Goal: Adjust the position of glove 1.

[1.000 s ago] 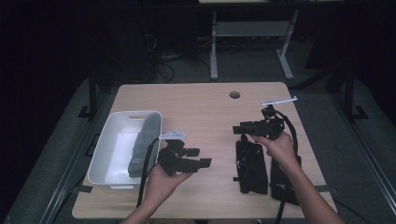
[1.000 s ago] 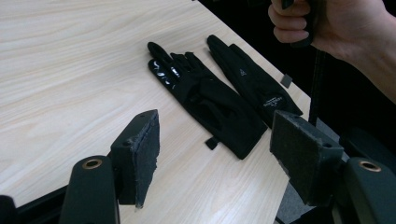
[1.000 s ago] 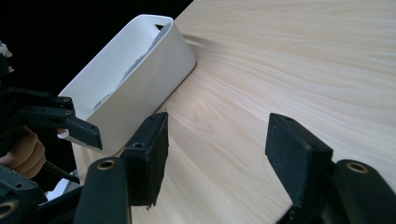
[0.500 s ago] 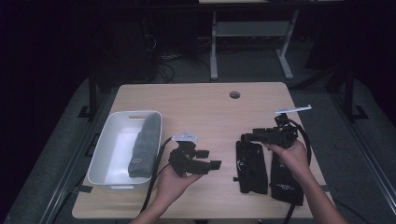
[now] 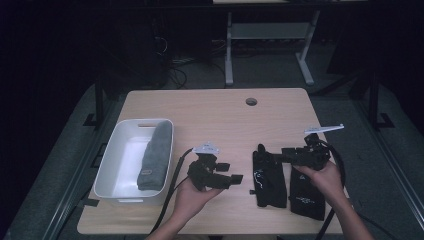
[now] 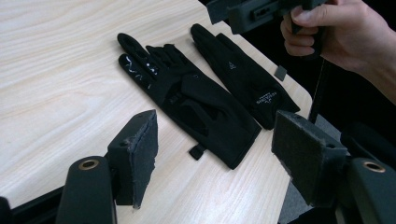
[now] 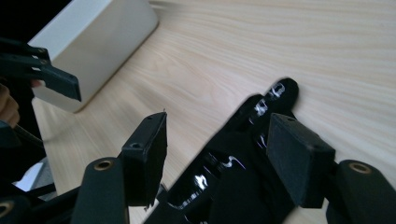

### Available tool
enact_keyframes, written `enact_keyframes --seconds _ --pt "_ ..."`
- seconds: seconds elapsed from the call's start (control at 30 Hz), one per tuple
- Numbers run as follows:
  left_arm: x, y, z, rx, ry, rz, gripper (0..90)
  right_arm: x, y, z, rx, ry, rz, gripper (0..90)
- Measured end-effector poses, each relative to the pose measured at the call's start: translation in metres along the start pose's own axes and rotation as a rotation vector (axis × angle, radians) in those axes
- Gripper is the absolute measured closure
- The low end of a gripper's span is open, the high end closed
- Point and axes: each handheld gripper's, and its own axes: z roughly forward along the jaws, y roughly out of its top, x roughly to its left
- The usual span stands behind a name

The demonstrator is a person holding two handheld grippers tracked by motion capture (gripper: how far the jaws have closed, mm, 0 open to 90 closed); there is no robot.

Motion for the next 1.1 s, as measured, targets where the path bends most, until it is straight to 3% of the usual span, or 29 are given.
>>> enact_keyframes --seconds 0.17,0.4,0.57,0.87,1.1 --pt "-0.002 0.000 0.007 0.004 -0.004 0.009 31.4 -0.005 -0.010 -0.009 -0.018 0.001 -0.014 37.7" --pt "-0.003 0.000 0.016 0.014 -0.010 0.013 31.3 -0.012 -0.024 -0.015 0.013 -0.040 -0.031 38.8" --pt "-0.005 0.000 0.020 0.020 -0.011 0.017 31.4 -0.018 -0.036 -0.020 0.037 -0.085 -0.054 39.8" --pt "-0.009 -0.002 0.027 0.032 -0.021 0.020 31.3 -0.030 -0.061 -0.030 0.060 -0.153 -0.054 42.8" --pt "-0.011 -0.003 0.034 0.051 -0.030 0.026 31.0 -0.033 -0.075 -0.036 0.096 -0.218 -0.088 44.7"
